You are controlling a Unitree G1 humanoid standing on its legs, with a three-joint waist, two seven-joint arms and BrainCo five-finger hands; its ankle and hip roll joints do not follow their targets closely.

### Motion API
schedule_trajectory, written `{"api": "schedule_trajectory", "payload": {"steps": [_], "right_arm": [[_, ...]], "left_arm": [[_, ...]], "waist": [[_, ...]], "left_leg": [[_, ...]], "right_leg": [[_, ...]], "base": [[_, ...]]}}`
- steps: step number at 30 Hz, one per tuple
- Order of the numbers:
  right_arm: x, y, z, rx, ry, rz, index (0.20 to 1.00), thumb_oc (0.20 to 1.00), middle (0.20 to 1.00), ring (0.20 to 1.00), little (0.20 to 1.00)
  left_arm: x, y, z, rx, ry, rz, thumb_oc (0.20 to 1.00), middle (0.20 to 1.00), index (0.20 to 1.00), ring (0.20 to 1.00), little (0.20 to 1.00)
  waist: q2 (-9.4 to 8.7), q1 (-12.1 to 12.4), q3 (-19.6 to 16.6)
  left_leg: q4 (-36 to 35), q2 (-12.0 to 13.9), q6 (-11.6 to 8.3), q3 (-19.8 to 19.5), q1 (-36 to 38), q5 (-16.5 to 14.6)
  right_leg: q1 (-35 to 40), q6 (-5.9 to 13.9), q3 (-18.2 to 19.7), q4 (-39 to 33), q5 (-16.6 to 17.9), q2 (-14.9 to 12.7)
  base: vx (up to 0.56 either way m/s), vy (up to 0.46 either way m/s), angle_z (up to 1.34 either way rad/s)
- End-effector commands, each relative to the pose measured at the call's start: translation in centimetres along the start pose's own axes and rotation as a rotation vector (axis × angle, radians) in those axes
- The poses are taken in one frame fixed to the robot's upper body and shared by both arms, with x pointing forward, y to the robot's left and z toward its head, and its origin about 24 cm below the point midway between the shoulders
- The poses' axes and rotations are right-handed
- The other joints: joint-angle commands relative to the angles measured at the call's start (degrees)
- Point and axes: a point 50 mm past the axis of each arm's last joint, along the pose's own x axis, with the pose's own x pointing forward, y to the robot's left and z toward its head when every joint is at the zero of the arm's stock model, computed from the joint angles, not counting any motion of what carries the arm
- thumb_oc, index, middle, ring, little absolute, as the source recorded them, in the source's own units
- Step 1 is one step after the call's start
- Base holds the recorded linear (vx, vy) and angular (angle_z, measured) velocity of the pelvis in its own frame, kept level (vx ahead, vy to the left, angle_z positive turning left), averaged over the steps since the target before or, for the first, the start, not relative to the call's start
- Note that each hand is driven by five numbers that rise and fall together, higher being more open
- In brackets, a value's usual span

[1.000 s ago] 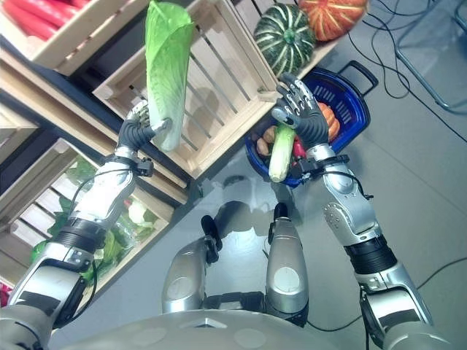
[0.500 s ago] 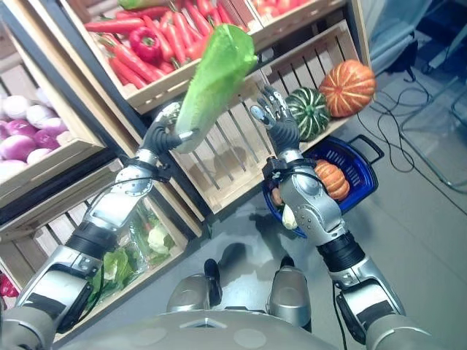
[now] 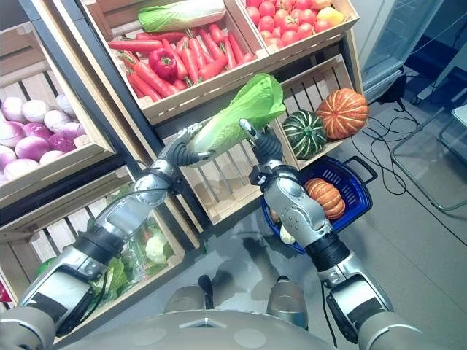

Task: Pick up fruits and vegetables into the basket

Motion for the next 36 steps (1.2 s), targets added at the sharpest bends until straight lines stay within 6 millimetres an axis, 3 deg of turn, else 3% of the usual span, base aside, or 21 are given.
{"api": "schedule_trajectory", "payload": {"steps": [1,13,14,15,19,25,26,27,28,32,36], "right_arm": [[0.9,4.0,0.7,0.085,-0.015,0.129,1.000,1.000,1.000,1.000,1.000],[1.3,6.0,0.1,0.060,0.039,0.254,1.000,1.000,1.000,1.000,1.000],[1.4,6.0,0.1,0.066,0.049,0.253,0.790,0.790,0.790,0.790,0.790],[1.5,5.9,-0.1,0.074,0.058,0.247,0.200,0.200,0.200,0.200,0.200],[2.1,5.4,0.2,0.118,0.023,0.201,0.200,0.200,0.200,0.200,0.200],[2.3,3.7,2.3,0.079,-0.172,0.112,0.200,0.200,0.200,0.200,0.200],[2.2,3.3,3.1,0.048,-0.221,0.099,0.200,0.200,0.200,0.200,0.200],[2.1,3.0,3.5,0.025,-0.247,0.094,0.200,0.200,0.200,0.200,0.200],[2.0,2.7,3.9,0.005,-0.271,0.087,0.200,0.200,0.200,0.200,0.200],[1.0,0.6,7.0,-0.138,-0.422,0.046,0.200,0.200,0.200,0.200,0.200],[-0.7,-1.5,10.8,-0.261,-0.575,-0.007,0.200,0.200,0.200,0.200,0.200]], "left_arm": [[1.2,1.4,5.8,0.086,-0.276,0.032,0.200,0.200,0.200,0.200,0.200],[1.2,-1.4,7.9,0.310,-0.376,-0.183,0.200,0.200,0.200,0.200,0.200],[1.1,-1.6,7.9,0.332,-0.382,-0.187,0.200,0.200,0.200,0.200,0.200],[1.0,-1.9,7.9,0.354,-0.385,-0.199,0.200,0.200,0.200,0.200,0.200],[0.9,-2.7,7.7,0.379,-0.366,-0.240,0.200,0.200,0.200,0.200,0.200],[0.5,-3.8,6.3,0.295,-0.255,-0.315,0.200,0.200,0.200,0.200,0.200],[0.2,-4.2,5.5,0.238,-0.195,-0.344,0.504,0.504,0.504,0.504,0.504],[0.1,-4.3,5.0,0.207,-0.164,-0.350,0.887,0.887,0.887,0.887,0.887],[-0.1,-4.4,4.4,0.177,-0.126,-0.360,1.000,1.000,1.000,1.000,1.000],[-1.3,-4.9,0.3,0.000,0.113,-0.348,1.000,1.000,1.000,1.000,1.000],[-2.7,-4.1,-2.8,-0.074,0.235,-0.263,1.000,1.000,1.000,1.000,1.000]], "waist": [[-2.20,-0.2,-1.4],[-1.96,0.1,-1.7],[-1.98,0.2,-1.7],[-2.00,0.3,-1.7],[-2.10,0.5,-1.5],[-1.80,0.3,-0.5],[-1.62,0.1,0.0],[-1.50,0.0,0.3],[-1.40,-0.1,0.7],[-0.95,-0.7,3.2],[-0.60,-1.4,6.5]], "left_leg": [[3.1,-2.9,4.38,2.1,3.0,-10.6],[1.8,-3.2,4.44,1.8,3.7,-10.4],[1.9,-3.1,4.43,1.8,3.6,-10.4],[1.9,-3.1,4.39,1.8,3.6,-10.4],[2.0,-2.9,4.43,1.8,3.6,-10.5],[2.2,-2.6,4.45,1.6,3.4,-10.6],[2.4,-2.6,4.42,1.6,3.2,-10.6],[2.6,-2.5,4.40,1.5,2.9,-10.7],[2.8,-2.4,4.40,1.4,2.7,-10.7],[4.1,-2.0,4.31,1.3,0.8,-10.5],[5.0,-1.4,3.94,1.2,-1.9,-9.8]], "right_leg": [[4.8,4.31,0.7,-7.7,2.7,-2.6],[5.1,4.96,0.0,-8.3,3.0,-2.9],[5.1,5.00,-0.1,-8.3,3.0,-3.0],[5.1,5.08,-0.2,-8.2,3.0,-3.0],[5.1,5.14,-0.6,-8.1,3.0,-3.1],[4.7,5.12,-0.7,-7.7,3.0,-3.2],[4.3,5.09,-0.6,-7.4,3.0,-3.2],[4.0,5.06,-0.5,-7.1,2.9,-3.2],[3.7,5.02,-0.5,-6.8,2.8,-3.2],[1.7,4.66,0.0,-5.4,2.3,-2.8],[-1.1,4.14,0.2,-3.7,1.8,-2.4]], "base": [[0.00,0.007,0.05],[-0.01,0.006,0.04],[0.00,0.000,0.00],[0.00,0.000,0.00],[-0.01,-0.016,0.01],[-0.02,-0.016,0.02],[-0.05,-0.021,0.01],[-0.06,-0.027,0.01],[-0.06,-0.034,0.01],[-0.12,-0.059,-0.01],[-0.22,-0.077,-0.02]]}}
